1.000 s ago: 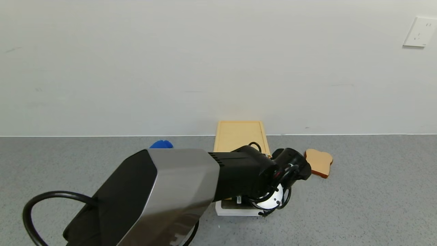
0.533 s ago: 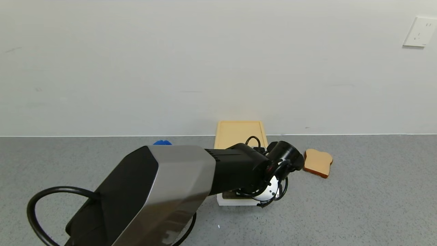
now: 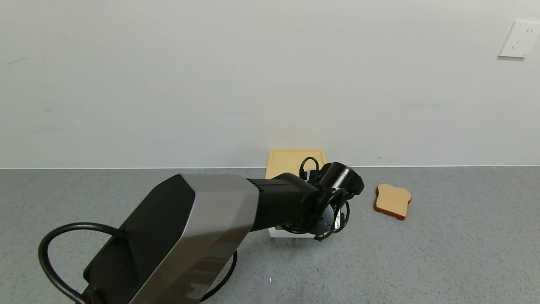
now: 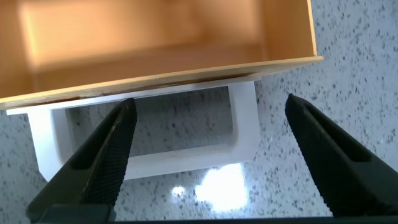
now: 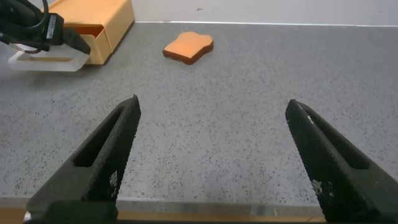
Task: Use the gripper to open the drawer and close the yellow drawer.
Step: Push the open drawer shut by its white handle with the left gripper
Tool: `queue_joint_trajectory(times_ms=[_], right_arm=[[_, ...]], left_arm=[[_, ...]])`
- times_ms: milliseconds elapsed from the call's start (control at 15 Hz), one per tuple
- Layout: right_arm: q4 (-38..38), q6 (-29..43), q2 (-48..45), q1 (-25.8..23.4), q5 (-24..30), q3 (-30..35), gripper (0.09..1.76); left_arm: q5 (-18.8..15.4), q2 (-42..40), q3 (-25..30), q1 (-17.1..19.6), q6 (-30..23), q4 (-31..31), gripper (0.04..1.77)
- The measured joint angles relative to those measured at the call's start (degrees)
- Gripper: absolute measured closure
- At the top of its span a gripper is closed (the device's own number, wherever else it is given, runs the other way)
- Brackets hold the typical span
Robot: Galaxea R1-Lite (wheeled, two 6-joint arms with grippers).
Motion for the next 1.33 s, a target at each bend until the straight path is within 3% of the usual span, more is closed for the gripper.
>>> queue_joint_trajectory(times_ms=[867, 1333], right_arm=[[0.0, 0.0, 0.0, 0.0, 0.0, 0.0, 0.14], [0.0, 0.0, 0.0, 0.0, 0.0, 0.0, 0.14]], left_arm=[[-0.5, 2.1, -0.1, 3.5, 7.4, -10.2, 0.09], [-0.5, 2.5, 0.0, 4.1, 8.2, -11.4, 0.09]])
